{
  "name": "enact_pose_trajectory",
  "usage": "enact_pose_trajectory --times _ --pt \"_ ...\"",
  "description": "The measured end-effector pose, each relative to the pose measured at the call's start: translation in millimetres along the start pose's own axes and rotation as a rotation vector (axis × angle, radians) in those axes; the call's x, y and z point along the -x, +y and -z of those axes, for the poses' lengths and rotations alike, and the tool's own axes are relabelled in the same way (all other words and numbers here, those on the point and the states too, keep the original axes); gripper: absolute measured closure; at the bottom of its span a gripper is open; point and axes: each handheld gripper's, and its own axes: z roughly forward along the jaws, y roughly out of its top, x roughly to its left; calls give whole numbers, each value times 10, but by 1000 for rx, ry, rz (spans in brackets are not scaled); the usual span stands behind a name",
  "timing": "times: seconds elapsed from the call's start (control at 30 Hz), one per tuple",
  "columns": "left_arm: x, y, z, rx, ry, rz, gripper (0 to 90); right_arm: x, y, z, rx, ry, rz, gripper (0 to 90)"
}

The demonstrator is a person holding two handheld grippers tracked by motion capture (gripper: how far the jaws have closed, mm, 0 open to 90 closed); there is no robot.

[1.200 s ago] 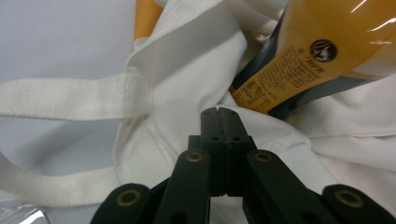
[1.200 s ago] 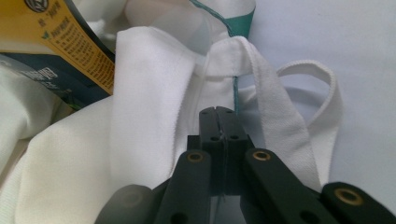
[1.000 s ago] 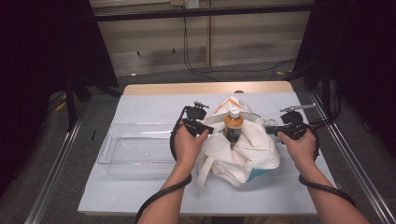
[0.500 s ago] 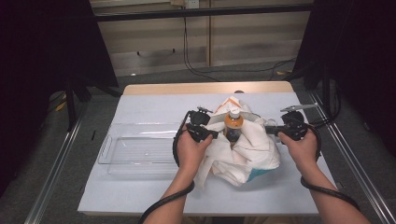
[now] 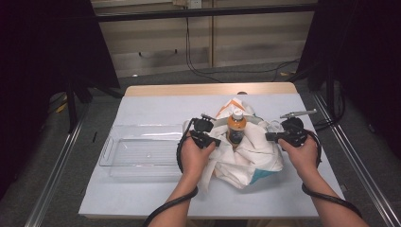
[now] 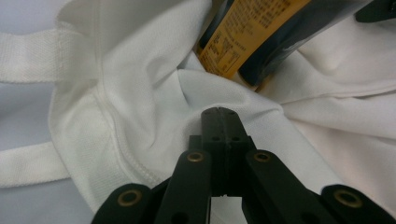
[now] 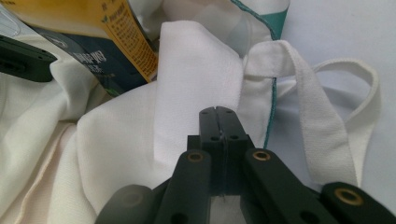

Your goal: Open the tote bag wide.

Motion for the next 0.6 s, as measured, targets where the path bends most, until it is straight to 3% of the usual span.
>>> enact_pose_trajectory --times 0.37,0.47,0.57,0.6 --pt "-51 -107 -94 -8 8 17 900 53 -131 -95 -11 -1 -18 900" --pt "-61 -128 -132 -36 25 9 900 57 -140 -106 -11 -2 -16 900" --pt "-102 -177 -156 -42 17 17 900 56 -152 -116 -14 -4 -16 900" --pt "-125 -193 -147 -54 18 2 900 58 -162 -121 -14 -3 -16 900"
